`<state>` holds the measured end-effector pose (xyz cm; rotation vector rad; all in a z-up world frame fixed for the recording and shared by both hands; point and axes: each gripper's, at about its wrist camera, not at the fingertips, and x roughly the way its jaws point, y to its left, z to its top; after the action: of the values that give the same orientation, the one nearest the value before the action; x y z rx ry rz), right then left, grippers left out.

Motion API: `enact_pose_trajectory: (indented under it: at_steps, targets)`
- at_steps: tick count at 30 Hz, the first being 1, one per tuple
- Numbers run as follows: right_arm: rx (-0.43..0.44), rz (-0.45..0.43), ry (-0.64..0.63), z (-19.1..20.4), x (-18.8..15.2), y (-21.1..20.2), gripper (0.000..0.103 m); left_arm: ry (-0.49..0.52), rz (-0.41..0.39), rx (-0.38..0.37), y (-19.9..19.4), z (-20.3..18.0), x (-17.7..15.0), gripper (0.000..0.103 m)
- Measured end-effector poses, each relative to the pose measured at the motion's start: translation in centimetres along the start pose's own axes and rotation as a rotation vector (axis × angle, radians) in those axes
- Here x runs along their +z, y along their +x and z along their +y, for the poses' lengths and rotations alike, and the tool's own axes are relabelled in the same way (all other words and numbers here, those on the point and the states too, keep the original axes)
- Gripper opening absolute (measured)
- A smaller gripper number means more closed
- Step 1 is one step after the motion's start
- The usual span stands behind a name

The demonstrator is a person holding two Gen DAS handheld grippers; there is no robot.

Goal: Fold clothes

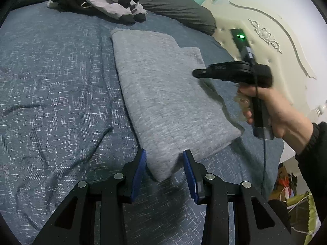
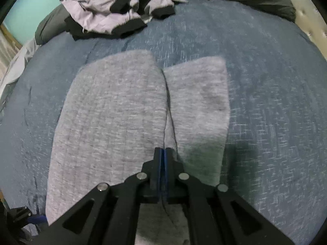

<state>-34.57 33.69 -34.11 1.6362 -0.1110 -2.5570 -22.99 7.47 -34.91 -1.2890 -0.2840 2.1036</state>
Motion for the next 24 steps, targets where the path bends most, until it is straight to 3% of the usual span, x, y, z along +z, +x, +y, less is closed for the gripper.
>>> enact_pose_trajectory:
  at_steps: [18,19,21,23,24]
  targets:
    - [0.150,-0.062,0.183,-4.1,-6.7,-8.7,0.006,-0.018,-0.070,0.037,-4.9,-1.1,-0.2,0.040]
    - [0.157,-0.063,0.189,-4.2,-7.1,-9.0,0.008,-0.021,-0.073,0.040,-5.1,-1.1,-0.1,0.040]
    - [0.174,-0.060,0.204,-4.5,-8.0,-9.5,0.027,-0.026,-0.078,0.046,-5.6,-1.1,0.2,0.040]
    - [0.190,-0.048,0.211,-4.8,-9.0,-9.6,0.038,-0.034,-0.079,0.048,-6.0,-1.0,0.2,0.040]
    - [0.196,-0.041,0.212,-4.9,-9.4,-9.6,0.039,-0.038,-0.078,0.050,-6.1,-0.9,0.2,0.040]
